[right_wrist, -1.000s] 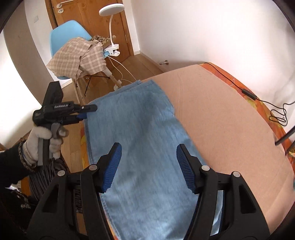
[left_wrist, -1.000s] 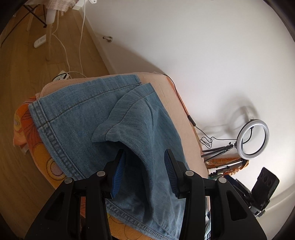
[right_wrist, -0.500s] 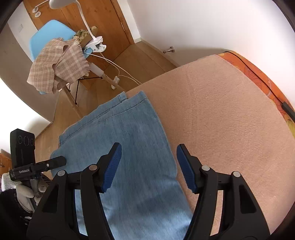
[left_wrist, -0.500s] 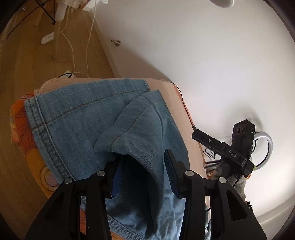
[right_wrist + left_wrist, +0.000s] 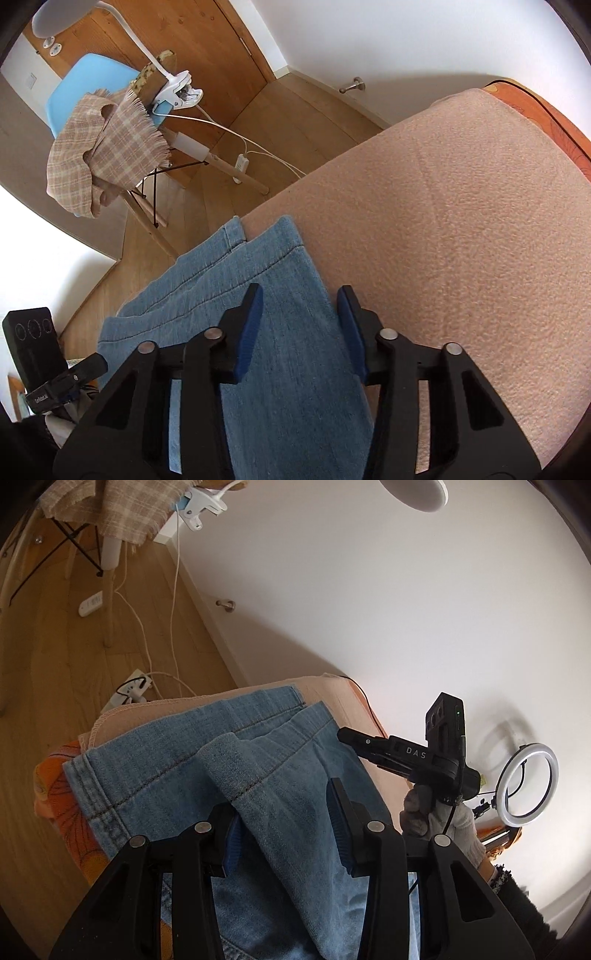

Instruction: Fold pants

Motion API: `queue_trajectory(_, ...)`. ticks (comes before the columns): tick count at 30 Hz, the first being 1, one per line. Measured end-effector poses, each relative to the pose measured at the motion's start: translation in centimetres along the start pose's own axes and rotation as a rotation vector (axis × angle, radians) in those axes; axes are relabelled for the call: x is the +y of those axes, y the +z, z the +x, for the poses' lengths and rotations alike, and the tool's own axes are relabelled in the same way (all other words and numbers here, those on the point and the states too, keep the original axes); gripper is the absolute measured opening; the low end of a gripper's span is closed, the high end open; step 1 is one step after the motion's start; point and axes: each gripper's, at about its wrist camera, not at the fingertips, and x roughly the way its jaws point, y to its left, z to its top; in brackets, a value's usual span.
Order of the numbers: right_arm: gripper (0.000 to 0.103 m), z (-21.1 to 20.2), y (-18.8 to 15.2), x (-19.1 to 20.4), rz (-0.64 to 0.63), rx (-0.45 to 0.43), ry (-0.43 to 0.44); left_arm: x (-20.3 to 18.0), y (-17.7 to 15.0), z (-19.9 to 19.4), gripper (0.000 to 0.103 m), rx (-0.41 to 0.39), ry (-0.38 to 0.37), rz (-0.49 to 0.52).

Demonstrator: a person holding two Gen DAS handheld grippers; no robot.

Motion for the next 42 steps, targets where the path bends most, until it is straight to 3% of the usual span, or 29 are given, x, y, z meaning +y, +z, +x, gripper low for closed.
queue_trajectory(2,0.010,0.4,0.0,0.6,-0.026,0.011,-0.026,0.0,0.0,0.1,0.019,0.006,0.001,0.009)
queue_trajectory(4,0.010,0.2,-0.1,1.4,-0.060,0.004,-0.064,0.2,0.0,-0.2,0.008,-0.011,0.014,0.001)
queue_trajectory(7,0.008,-1.4,-0.1,2.7,-0.098,-0.041,-0.068,0.4,0.1,-1.2,0.007,-0.033,0.007,-0.010)
queue_trajectory(12,0.007,-3.7,0.7,5.8,-0.155,-0.087,-0.058,0.3,-0.2,-2.6,0.007,-0.045,0.002,0.002)
queue_trajectory(18,0.007,-2.4,1.0,8.8,-0.220,-0.065,-0.118,1.1,0.0,-1.9,0.009,-0.008,0.040,-0.003)
queue_trajectory(24,0.007,-2.3,0.9,8.5,-0.204,-0.062,-0.145,2.7,0.7,-0.8,0.007,0.000,0.038,-0.047)
queue_trajectory(30,0.007,-3.5,1.9,8.3,-0.201,-0.090,-0.105,2.3,1.4,-4.4,0.006,-0.071,0.023,-0.014)
queue_trajectory(38,0.003,1.8,1.1,8.0,-0.199,-0.018,-0.177,4.6,1.5,-3.1,0.006,-0.011,0.122,-0.039)
queue_trajectory(42,0.003,2.4,0.9,6.4,-0.156,-0.015,-0.207,4.2,1.5,-3.3,0.010,0.003,0.164,0.000)
